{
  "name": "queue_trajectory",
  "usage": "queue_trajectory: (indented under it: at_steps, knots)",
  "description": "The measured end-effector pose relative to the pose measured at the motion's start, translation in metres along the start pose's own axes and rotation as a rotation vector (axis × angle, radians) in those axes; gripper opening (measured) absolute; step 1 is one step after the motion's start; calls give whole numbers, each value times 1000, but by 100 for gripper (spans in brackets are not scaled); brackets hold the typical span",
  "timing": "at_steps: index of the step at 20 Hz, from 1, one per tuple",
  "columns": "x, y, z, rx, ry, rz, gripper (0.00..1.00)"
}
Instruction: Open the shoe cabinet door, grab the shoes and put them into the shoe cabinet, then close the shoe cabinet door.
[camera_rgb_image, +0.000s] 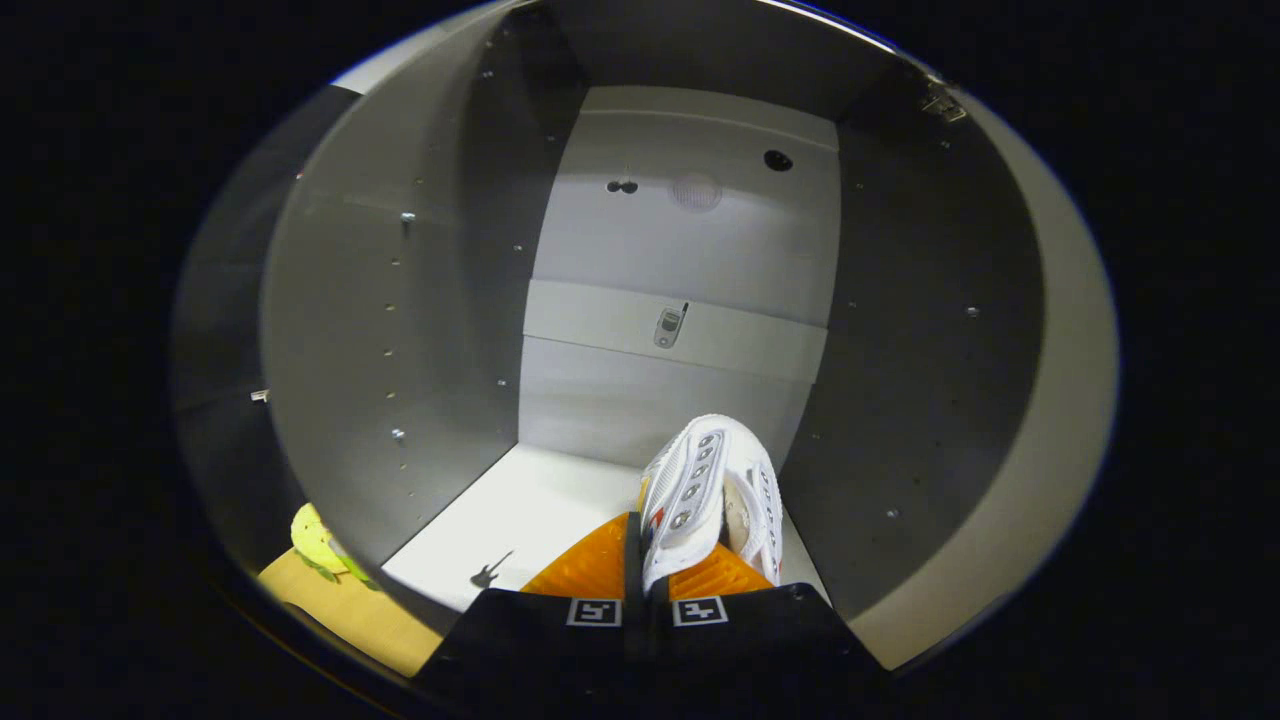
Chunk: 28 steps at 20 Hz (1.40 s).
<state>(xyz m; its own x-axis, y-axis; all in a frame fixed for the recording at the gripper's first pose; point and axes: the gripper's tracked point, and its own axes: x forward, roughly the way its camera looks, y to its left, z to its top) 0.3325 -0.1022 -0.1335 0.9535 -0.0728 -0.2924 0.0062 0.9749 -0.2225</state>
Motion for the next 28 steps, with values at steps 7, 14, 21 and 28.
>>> queue_trajectory:
  at_steps: [7, 14, 21, 28]
  knots:
    - [63, -11, -40, 27, 85, 15, 4]
    - [85, 0, -63, 47, 159, 39, 4]
    - [85, 0, -67, 26, 183, 24, 4]
    - [72, 6, -71, 37, 218, 20, 40]
